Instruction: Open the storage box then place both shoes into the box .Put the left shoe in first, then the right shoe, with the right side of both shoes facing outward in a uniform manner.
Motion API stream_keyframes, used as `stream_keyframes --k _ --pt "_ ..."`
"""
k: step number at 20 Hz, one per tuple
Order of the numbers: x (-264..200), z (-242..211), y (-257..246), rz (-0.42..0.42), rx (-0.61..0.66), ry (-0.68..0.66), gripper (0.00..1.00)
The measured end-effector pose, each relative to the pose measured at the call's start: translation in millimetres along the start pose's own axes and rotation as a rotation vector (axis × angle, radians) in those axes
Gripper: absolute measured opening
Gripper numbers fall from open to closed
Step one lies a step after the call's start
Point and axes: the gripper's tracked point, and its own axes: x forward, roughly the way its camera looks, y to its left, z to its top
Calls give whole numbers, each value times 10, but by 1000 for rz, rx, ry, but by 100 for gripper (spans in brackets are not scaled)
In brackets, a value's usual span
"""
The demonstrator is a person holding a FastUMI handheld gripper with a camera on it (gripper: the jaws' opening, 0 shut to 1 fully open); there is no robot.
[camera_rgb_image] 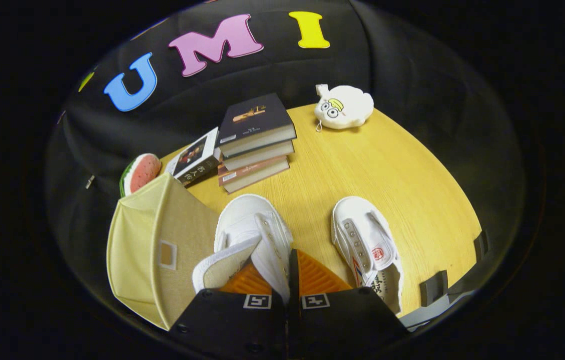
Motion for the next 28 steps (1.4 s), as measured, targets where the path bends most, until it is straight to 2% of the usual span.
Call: stream_keyframes --k 6,10,19,28 --pt "-519 307 507 38 49 -13 7" --pt "-585 288 1005 52 112 48 7" --pt "-152 -161 2009 37 120 222 7" --pt "259 -465 2214 -36 117 247 8"
